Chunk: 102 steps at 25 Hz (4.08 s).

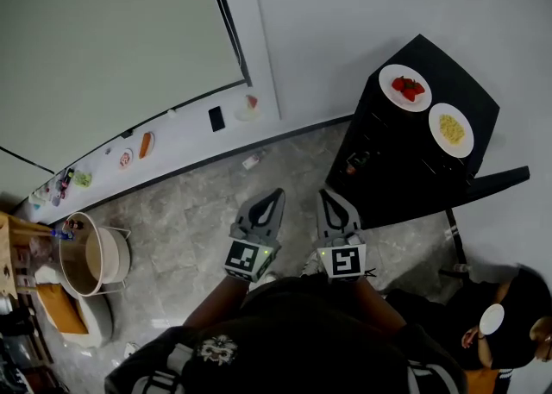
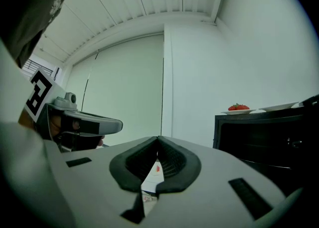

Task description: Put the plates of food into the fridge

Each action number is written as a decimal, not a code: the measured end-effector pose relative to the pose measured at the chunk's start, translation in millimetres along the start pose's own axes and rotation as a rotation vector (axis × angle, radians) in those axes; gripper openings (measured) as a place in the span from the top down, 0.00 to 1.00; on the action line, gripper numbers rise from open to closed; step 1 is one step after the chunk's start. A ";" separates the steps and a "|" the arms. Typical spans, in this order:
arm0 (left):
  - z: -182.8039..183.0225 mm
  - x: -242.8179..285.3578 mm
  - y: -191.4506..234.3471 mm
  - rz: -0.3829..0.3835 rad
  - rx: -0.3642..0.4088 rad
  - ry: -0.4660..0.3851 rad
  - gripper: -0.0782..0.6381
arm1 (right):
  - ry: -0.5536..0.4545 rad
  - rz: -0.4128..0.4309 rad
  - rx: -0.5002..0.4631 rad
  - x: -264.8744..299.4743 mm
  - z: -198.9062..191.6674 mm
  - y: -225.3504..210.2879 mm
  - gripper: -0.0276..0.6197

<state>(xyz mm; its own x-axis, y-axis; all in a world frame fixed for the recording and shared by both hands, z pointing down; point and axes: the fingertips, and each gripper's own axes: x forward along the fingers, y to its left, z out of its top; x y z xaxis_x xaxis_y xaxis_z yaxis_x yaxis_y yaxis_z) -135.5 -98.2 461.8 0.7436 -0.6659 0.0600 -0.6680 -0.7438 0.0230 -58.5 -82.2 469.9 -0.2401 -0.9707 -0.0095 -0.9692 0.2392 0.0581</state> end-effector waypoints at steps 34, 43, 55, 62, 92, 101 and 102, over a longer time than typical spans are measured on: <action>-7.5 187.1 -48.6 -0.422 0.020 0.062 0.86 | 0.066 -0.484 0.023 -4.7 -16.9 -175.0 0.92; -8.1 209.4 -36.1 -0.583 0.001 0.073 0.86 | 0.122 -0.684 0.041 -9.4 -21.3 -192.2 0.92; -1.7 216.7 -36.7 -0.746 -0.007 0.039 0.86 | 0.152 -0.836 -0.011 -8.9 -4.5 -179.8 0.92; 12.3 215.2 -47.4 -0.734 -0.050 0.019 0.86 | 0.157 -0.840 -0.031 -20.1 3.5 -187.3 0.92; 12.7 204.4 -69.6 -0.680 -0.002 0.029 0.86 | -0.218 -0.810 0.735 -58.7 14.1 -287.7 0.72; 15.5 205.7 -76.6 -0.690 0.007 0.018 0.86 | -0.492 -0.702 1.152 -64.5 9.6 -311.8 0.72; 15.3 206.3 -75.4 -0.684 0.004 0.020 0.86 | -0.508 -0.694 1.177 -65.4 9.2 -313.2 0.72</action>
<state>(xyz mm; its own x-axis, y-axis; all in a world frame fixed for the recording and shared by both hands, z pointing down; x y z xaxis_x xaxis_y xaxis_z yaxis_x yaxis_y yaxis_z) 68.7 -180.4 457.1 0.9977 -0.0448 0.0515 -0.0478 -0.9972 0.0581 260.3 -93.4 443.1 0.5340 -0.8438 -0.0540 -0.3193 -0.1421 -0.9369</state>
